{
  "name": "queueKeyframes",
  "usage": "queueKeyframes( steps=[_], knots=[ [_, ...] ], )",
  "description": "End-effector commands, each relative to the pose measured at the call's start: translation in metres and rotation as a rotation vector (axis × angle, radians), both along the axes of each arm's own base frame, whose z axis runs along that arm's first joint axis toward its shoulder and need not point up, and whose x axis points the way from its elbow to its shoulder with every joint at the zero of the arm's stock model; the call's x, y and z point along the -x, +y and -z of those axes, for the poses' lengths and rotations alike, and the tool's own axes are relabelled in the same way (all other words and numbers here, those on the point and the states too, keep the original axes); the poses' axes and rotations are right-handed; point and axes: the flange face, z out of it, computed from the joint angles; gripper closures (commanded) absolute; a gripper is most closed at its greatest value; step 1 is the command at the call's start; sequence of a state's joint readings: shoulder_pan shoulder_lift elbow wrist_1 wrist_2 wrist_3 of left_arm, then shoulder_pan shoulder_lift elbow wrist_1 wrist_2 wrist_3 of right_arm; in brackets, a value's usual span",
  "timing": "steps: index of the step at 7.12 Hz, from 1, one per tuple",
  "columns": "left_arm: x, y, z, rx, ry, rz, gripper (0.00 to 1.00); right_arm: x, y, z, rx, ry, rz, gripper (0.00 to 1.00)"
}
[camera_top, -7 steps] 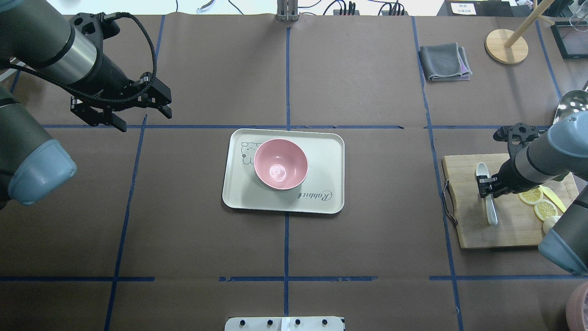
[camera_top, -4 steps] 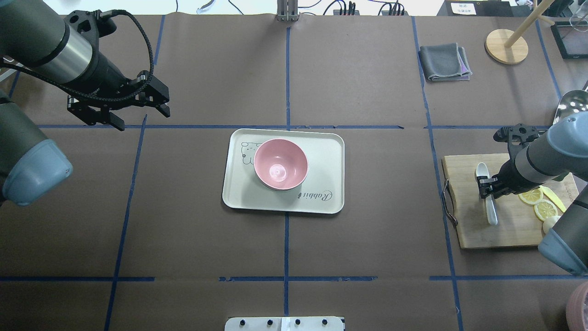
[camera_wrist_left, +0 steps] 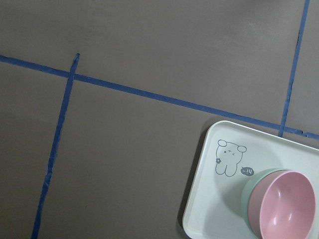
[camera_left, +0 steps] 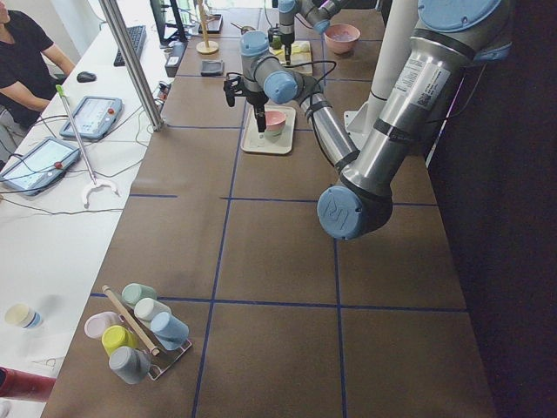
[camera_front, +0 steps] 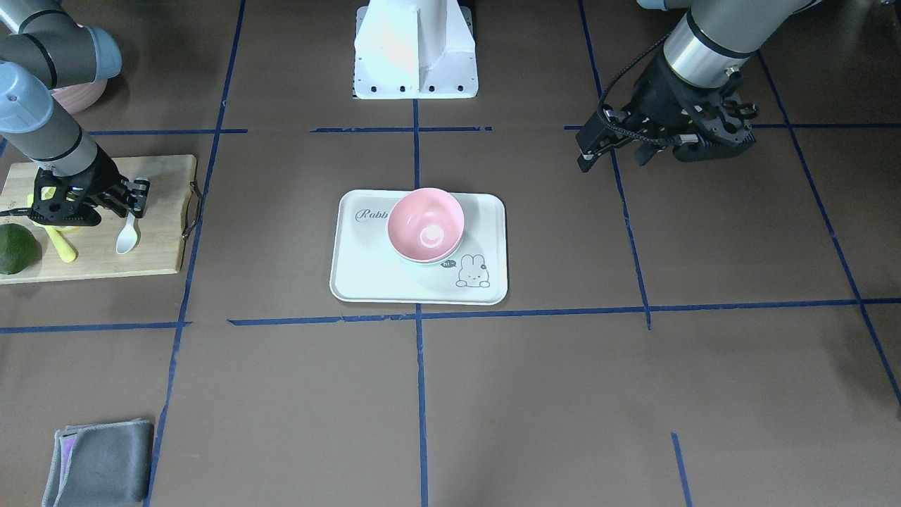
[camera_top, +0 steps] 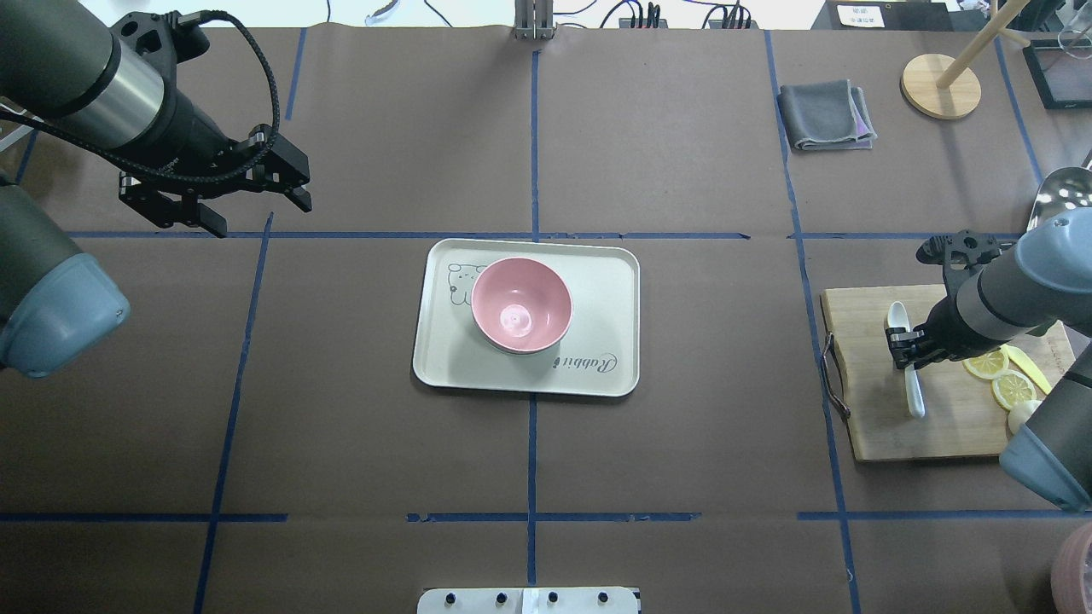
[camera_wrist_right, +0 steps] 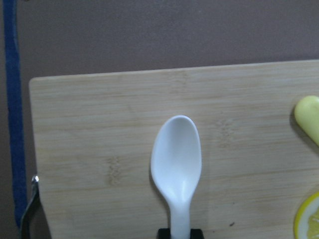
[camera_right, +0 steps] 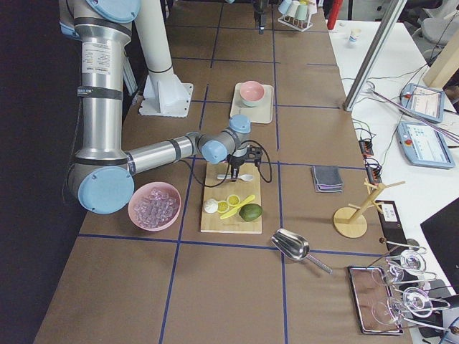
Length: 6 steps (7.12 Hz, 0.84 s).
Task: Stack pink bowl on green and place spoon
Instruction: 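Lower the right gripper and close it on the white spoon handle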
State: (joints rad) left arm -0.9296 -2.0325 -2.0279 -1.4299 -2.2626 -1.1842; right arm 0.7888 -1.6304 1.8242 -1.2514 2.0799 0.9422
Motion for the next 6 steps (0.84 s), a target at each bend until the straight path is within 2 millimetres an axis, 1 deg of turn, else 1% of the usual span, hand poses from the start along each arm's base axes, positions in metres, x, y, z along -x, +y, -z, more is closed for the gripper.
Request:
queueKeyframes(
  steps=[1,2,4,5,6],
  knots=[
    [0.003,0.0,0.001,-0.004,0.003,0.005,0.0,0.0,0.001,0.0,0.0,-0.001,0.0,1.0],
    [0.005,0.0,0.002,-0.005,0.003,0.007,0.0,-0.002,0.0,0.006,-0.006,-0.011,-0.004,1.0],
    [0.005,0.0,0.001,-0.004,0.002,0.007,0.0,-0.043,-0.014,0.041,0.03,-0.102,-0.052,1.0],
    [0.006,0.0,-0.004,0.003,-0.002,0.007,0.0,-0.049,-0.014,0.064,0.041,-0.1,-0.06,1.0],
    [0.009,0.001,-0.015,-0.018,-0.017,-0.013,0.0,-0.045,-0.019,0.1,0.05,-0.093,-0.061,1.0]
  ],
)
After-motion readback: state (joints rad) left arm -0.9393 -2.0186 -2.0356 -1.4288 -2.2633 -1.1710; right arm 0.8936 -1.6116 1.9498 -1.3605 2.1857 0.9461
